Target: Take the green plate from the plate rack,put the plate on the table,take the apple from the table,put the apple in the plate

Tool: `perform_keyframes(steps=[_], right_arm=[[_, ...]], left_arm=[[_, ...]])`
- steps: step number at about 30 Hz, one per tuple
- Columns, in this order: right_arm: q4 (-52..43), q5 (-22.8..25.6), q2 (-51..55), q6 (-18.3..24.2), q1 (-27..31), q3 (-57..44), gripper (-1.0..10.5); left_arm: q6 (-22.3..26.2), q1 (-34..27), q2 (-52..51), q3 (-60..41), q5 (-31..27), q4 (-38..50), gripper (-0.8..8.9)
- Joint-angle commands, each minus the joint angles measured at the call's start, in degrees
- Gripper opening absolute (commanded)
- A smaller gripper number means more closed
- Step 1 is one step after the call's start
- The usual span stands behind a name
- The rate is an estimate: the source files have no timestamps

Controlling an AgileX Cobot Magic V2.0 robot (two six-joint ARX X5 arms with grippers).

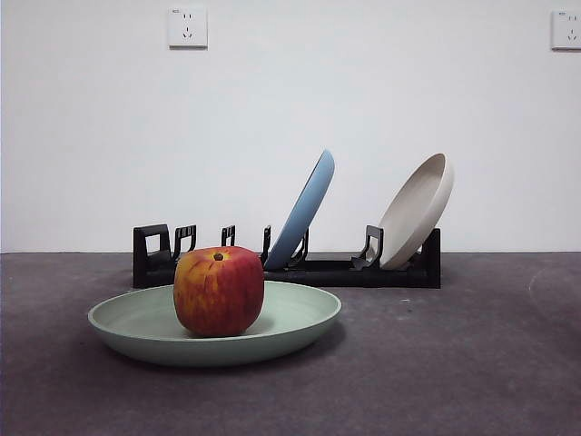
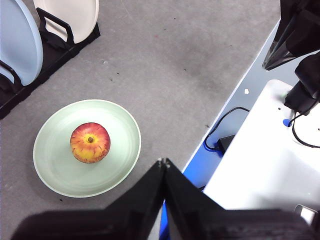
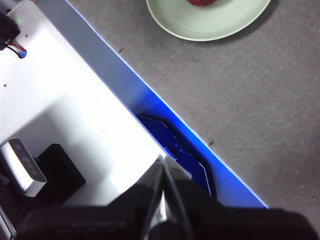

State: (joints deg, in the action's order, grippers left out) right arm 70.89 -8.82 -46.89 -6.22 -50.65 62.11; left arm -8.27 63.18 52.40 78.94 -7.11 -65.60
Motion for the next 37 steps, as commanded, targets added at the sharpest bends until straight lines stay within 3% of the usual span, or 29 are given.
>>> perform_keyframes(steps=[1,12,16,18,20,22,28,32,37], right_arm=[[-0.2,0.1,0.1,-0.3,-0.1,-0.1,0.0],[-0.2,0.1,0.1,-0.3,-0.1,-0.1,0.0],[-0.2,0.1,0.1,-0.3,-0.1,-0.1,0.0],[-0.2,0.1,0.1,-0.3,-0.1,-0.1,0.0],[-0.2,0.1,0.1,-0.3,-0.1,-0.1,0.0],[-0.2,0.1,0.1,-0.3,-0.1,-0.1,0.0],[-0.2,0.1,0.1,-0.3,-0.1,-0.1,0.0],[-0.2,0.1,0.1,-0.3,-0.1,-0.1,0.0],[-0.2,0.1,0.1,-0.3,-0.1,-0.1,0.0]], left_arm=[[-0.2,0.1,0.0,-0.1,-0.1,0.0,-0.03],[-0.2,0.1,-0.1,-0.1,-0.1,0.0,-0.03],[3.0,-2.3,-0.9,-0.2,-4.7,4.3,-0.03],[7.3,-5.9,-1.7,-0.2,-6.9,9.9,-0.03],[13.2,-11.3,-2.5,-0.2,-5.7,17.0,-0.03],[16.0,-17.1,-3.4,-0.2,-3.1,22.9,-0.03],[17.8,-36.7,-8.2,-3.8,5.9,37.2,-0.03],[17.7,-46.9,-14.6,-13.7,5.8,49.4,-0.03],[17.5,-55.2,-24.0,-31.0,5.7,62.5,-0.03]])
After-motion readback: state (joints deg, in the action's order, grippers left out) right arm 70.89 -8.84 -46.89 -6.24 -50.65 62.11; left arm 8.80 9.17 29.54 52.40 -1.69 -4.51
